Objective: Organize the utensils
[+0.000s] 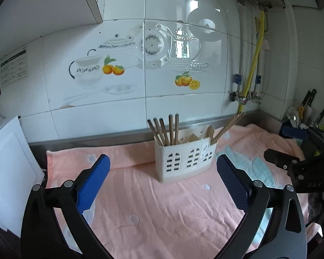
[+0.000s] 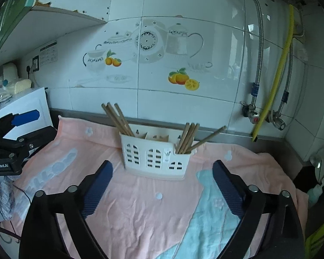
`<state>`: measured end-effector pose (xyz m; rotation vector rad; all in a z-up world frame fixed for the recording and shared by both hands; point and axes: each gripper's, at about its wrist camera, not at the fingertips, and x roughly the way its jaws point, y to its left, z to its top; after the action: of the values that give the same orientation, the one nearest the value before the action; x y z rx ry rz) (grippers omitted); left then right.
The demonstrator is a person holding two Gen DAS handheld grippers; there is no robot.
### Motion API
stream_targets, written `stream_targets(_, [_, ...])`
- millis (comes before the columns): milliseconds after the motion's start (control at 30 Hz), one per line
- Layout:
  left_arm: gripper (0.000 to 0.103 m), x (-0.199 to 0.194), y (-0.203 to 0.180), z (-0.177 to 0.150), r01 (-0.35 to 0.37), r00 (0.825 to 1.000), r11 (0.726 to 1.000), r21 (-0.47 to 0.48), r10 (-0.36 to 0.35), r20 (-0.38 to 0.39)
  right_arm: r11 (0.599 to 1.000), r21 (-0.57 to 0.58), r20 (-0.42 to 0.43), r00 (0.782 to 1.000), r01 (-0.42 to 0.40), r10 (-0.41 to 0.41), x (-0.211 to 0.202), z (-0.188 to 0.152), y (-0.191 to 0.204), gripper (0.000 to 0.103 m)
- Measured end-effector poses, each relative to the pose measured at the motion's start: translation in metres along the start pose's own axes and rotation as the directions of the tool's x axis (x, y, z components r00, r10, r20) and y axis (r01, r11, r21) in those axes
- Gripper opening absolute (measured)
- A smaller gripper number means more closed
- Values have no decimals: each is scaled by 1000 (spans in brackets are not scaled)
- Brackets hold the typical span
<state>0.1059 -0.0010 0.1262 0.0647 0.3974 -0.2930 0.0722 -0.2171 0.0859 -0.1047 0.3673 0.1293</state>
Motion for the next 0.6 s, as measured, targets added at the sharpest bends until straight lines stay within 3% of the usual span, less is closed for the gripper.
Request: stream_targets(600, [98, -12, -2, -43, -28, 997, 999, -21, 26, -75, 992, 128, -75, 997, 4, 6, -13, -57, -6, 96])
